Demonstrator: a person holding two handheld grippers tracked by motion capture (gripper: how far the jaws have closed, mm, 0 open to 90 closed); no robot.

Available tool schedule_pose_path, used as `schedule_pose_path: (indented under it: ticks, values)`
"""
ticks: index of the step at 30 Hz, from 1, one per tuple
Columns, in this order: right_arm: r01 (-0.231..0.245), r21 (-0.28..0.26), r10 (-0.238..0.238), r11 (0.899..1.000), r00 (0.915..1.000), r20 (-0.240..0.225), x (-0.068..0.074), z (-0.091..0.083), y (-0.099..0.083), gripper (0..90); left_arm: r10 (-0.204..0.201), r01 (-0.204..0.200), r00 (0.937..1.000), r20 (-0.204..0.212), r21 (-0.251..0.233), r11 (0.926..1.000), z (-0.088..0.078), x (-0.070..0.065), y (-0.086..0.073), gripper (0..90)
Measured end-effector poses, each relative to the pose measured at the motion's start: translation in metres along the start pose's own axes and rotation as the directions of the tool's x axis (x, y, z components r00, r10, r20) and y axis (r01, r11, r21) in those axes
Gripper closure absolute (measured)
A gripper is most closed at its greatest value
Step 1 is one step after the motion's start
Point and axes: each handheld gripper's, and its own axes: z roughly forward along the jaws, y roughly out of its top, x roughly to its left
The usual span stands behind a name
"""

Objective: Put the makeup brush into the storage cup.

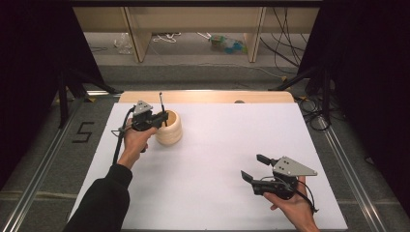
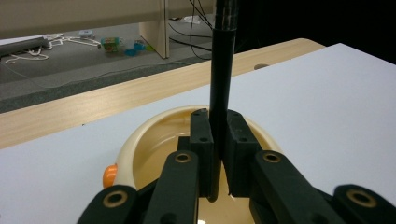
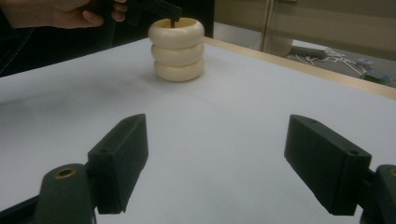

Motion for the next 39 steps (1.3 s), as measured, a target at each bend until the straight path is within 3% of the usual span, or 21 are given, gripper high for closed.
schedule_pose_path:
  ticks: [8, 14, 17, 19, 26, 33, 39]
  values:
    - [0.001, 0.0, -0.001, 1.0, 1.0, 0.0, 0.0, 0.0, 0.0, 22.8, 0.017, -0.017, 0.9998, -0.007, 0.028, 0.9995, 0.001, -0.001, -0.002, 83.4]
    - [-0.013, 0.012, 0.013, 1.0, 0.9999, -0.009, 0.001, 0.0, 0.0, 22.8, 0.004, -0.004, 1.0, 0.001, 0.043, 0.9991, 0.001, -0.003, -0.002, 83.2]
    - [0.002, 0.003, -0.002, 1.0, 1.0, -0.003, 0.001, 0.0, 0.001, 22.8, 0.009, -0.008, 0.9998, -0.015, 0.051, 0.9987, 0.001, 0.0, -0.003, 81.8]
    - [-0.013, 0.013, 0.013, 1.0, 0.9999, -0.008, 0.001, 0.0, 0.0, 22.7, 0.004, -0.003, 0.9999, -0.017, 0.048, 0.9989, 0.0, 0.001, -0.002, 79.8]
    - [0.001, 0.002, -0.001, 1.0, 1.0, -0.005, 0.001, 0.0, 0.0, 22.6, -0.029, 0.03, 0.9993, -0.022, 0.04, 0.9988, -0.009, 0.002, 0.002, 66.9]
    - [0.0, -0.006, 0.0, 1.0, 1.0, -0.002, 0.0, 0.0, 0.001, 22.4, -0.023, 0.023, 0.9997, 0.008, 0.024, 0.9995, -0.019, -0.006, 0.008, 56.6]
    - [-0.002, -0.011, 0.002, 1.0, 1.0, 0.003, 0.001, 0.0, 0.001, 22.3, -0.027, 0.028, 0.9986, 0.045, -0.018, 0.9994, -0.034, -0.018, 0.014, 44.5]
